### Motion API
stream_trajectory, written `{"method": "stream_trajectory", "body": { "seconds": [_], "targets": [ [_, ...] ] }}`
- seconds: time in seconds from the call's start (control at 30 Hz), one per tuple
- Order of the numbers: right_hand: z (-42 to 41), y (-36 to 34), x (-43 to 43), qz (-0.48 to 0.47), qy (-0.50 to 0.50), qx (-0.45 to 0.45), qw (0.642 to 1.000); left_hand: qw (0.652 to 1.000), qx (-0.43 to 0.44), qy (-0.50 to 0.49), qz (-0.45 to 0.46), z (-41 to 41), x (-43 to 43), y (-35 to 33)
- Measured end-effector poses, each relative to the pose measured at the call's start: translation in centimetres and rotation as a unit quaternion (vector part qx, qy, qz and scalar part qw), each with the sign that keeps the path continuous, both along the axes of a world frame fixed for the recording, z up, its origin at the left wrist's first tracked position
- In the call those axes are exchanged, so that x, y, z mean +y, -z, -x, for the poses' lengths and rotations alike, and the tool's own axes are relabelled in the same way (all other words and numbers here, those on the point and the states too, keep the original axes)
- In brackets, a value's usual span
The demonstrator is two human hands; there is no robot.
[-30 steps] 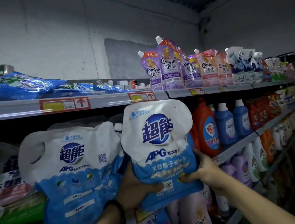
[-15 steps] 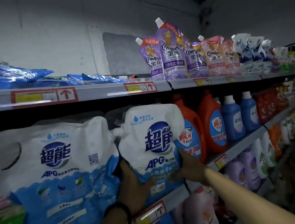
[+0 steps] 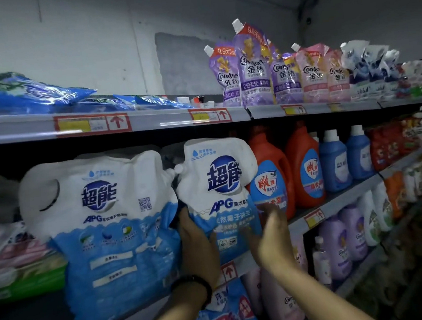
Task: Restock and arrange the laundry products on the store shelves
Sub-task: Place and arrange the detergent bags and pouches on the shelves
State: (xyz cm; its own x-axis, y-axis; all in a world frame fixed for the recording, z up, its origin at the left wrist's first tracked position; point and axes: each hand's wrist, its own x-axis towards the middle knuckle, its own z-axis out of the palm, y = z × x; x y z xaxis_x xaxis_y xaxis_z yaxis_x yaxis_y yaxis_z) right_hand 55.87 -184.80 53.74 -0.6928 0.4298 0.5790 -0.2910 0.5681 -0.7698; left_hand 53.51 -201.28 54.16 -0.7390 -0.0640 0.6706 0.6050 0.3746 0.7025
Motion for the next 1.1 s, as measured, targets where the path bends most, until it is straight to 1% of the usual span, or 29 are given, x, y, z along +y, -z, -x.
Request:
{"method": "stream_trajectory", "body": {
  "seconds": [0.03,0.07,0.1,0.13,0.17,0.2,0.23,0.27,0.3,0.4,0.43,0.53,0.57,0.63,0.7,0.8,0.9,0.97,1.1],
  "targets": [
    [-1.2,-0.1,-1.2,0.001,-0.016,0.017,1.0,0.998,0.029,-0.018,0.044,-1.0,-0.1,0.1],
    [-2.3,-0.3,-2.4,0.008,-0.032,0.026,0.999,0.99,0.052,-0.045,0.12,-2.1,-0.4,0.2],
    [-2.9,-0.4,-3.5,0.019,-0.048,0.026,0.998,0.966,0.08,-0.104,0.222,-3.0,-1.0,0.1],
    [-3.5,-0.5,-4.6,0.029,-0.07,0.023,0.997,0.921,0.119,-0.166,0.331,-3.6,-2.0,-0.1],
    [-3.7,-0.6,-5.5,0.036,-0.093,0.018,0.995,0.863,0.146,-0.208,0.437,-3.6,-3.2,-0.5],
    [-4.0,-0.9,-6.6,0.048,-0.121,0.011,0.991,0.81,0.14,-0.234,0.52,-3.8,-4.5,-1.2],
    [-4.1,-1.1,-7.6,0.061,-0.153,0.002,0.986,0.762,0.133,-0.249,0.583,-3.5,-5.8,-1.5],
    [-4.1,-1.2,-8.6,0.075,-0.185,-0.013,0.98,0.729,0.128,-0.252,0.624,-3.3,-7.0,-1.6],
    [-4.1,-1.4,-9.7,0.086,-0.213,-0.035,0.973,0.711,0.13,-0.254,0.642,-3.5,-8.0,-1.7],
    [-4.3,-1.7,-12.9,0.102,-0.284,-0.097,0.948,0.721,0.123,-0.241,0.638,-5.5,-9.8,-1.9],
    [-4.4,-1.8,-14.0,0.1,-0.302,-0.11,0.941,0.719,0.115,-0.237,0.643,-6.4,-10.2,-2.2],
    [-5.3,-2.2,-16.8,0.051,-0.334,-0.125,0.933,0.709,0.091,-0.254,0.652,-8.3,-12.2,-2.7],
    [-5.6,-2.3,-17.6,0.041,-0.344,-0.124,0.93,0.712,0.084,-0.258,0.648,-8.6,-13.1,-2.7],
    [-6.0,-2.5,-18.9,0.023,-0.357,-0.124,0.926,0.731,0.075,-0.256,0.628,-8.7,-15.2,-2.2],
    [-6.2,-2.5,-20.6,-0.004,-0.359,-0.13,0.924,0.743,0.068,-0.26,0.614,-8.8,-18.2,-1.8],
    [-6.3,-2.3,-23.2,-0.042,-0.351,-0.143,0.924,0.743,0.052,-0.27,0.61,-9.4,-22.4,-1.6],
    [-5.9,-1.8,-25.2,-0.09,-0.344,-0.152,0.922,0.775,0.061,-0.286,0.56,-10.3,-26.1,-1.8],
    [-5.6,-1.6,-26.1,-0.106,-0.337,-0.146,0.924,0.795,0.085,-0.291,0.525,-11.2,-27.6,-1.6],
    [-4.5,-2.1,-27.5,-0.172,-0.288,-0.098,0.937,0.816,0.147,-0.291,0.478,-11.9,-28.6,-0.3]
  ]
}}
